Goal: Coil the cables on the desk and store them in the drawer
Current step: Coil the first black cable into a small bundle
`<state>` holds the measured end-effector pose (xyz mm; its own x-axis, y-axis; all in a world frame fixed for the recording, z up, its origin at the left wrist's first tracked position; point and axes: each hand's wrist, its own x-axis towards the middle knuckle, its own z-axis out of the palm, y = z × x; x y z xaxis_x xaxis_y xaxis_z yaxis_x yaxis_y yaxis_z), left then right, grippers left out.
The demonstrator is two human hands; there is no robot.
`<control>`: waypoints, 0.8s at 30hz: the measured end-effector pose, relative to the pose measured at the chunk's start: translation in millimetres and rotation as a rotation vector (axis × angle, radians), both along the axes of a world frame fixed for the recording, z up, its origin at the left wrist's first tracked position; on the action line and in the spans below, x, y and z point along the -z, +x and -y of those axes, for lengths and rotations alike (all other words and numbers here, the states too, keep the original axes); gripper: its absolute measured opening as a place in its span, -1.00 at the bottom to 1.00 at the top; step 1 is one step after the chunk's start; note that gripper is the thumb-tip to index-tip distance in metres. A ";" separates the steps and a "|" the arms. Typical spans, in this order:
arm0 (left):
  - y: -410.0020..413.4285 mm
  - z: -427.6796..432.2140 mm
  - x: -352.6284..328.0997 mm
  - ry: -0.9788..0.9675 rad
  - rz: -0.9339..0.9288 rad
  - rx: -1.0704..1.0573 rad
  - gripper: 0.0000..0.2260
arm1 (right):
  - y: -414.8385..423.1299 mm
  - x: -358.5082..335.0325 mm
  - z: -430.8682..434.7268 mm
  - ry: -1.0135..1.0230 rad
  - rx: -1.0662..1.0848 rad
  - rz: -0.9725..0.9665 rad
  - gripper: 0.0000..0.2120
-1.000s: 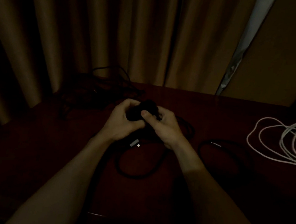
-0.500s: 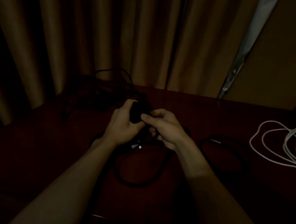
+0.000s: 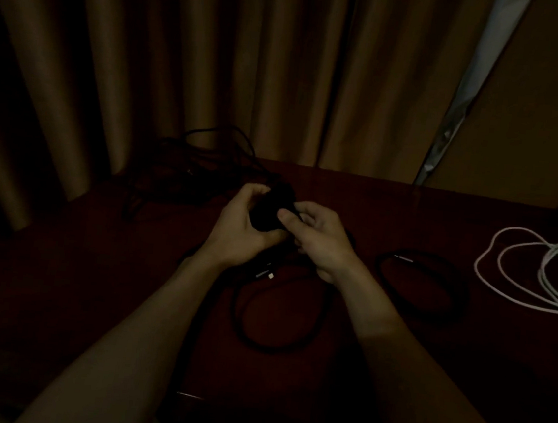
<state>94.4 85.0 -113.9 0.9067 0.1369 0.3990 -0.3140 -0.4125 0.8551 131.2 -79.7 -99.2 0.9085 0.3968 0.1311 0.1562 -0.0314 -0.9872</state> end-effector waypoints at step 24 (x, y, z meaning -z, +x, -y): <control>-4.1 -4.1 0.9 -0.035 -0.117 0.040 -0.53 | -3.3 6.6 1.9 -0.046 -0.099 0.090 -0.81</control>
